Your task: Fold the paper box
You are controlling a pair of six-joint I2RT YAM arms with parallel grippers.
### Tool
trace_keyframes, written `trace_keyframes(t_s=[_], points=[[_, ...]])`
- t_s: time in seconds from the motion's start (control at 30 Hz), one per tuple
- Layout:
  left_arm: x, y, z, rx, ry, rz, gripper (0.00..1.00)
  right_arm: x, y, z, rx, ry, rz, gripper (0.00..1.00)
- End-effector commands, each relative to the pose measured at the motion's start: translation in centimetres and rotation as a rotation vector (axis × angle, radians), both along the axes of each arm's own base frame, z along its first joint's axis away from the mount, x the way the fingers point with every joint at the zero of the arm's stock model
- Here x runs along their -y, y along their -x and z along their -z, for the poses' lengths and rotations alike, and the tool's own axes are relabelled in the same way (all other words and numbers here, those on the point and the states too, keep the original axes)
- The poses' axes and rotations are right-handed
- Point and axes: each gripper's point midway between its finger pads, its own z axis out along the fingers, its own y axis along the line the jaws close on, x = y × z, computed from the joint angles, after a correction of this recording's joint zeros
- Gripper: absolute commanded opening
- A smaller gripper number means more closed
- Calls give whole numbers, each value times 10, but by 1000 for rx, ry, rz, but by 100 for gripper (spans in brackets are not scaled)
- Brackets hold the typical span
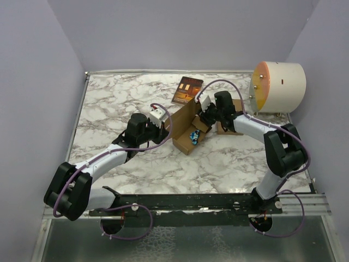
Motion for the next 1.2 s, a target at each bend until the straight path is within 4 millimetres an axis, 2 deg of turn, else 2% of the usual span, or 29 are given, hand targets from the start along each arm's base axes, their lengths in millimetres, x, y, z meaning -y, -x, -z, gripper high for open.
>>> trace_keyframes(t_s=[0.0,0.13,0.3,0.4,0.5,0.53,0.67,0.83,0.97,1.03,1.17], points=[[2,-6,-17,41,19,6,0,-5,9,2,-32,-35,-47,41],[3,-5,-18,40,24,12,0,-8,12,26,-110,-18,-57,41],[4,-4,-18,40,25,17,0,-3,9,40,-129,9,-30,37],[5,-4,-17,37,28,22,0,5,0,51,-123,54,8,22],[6,-4,-18,37,30,27,0,16,-6,62,-107,110,51,2],[6,-5,-18,37,31,25,0,19,-9,63,-89,127,63,1],[6,-4,-19,40,32,28,0,28,-12,60,-46,167,91,1],[6,-4,-20,42,32,29,0,18,-6,56,-66,130,49,2],[5,-4,-20,44,30,23,0,8,-1,43,-82,73,25,25],[4,-4,-21,48,27,20,0,6,-2,34,-70,54,25,30],[3,-4,-21,48,25,18,0,5,-2,17,-38,27,28,33]])
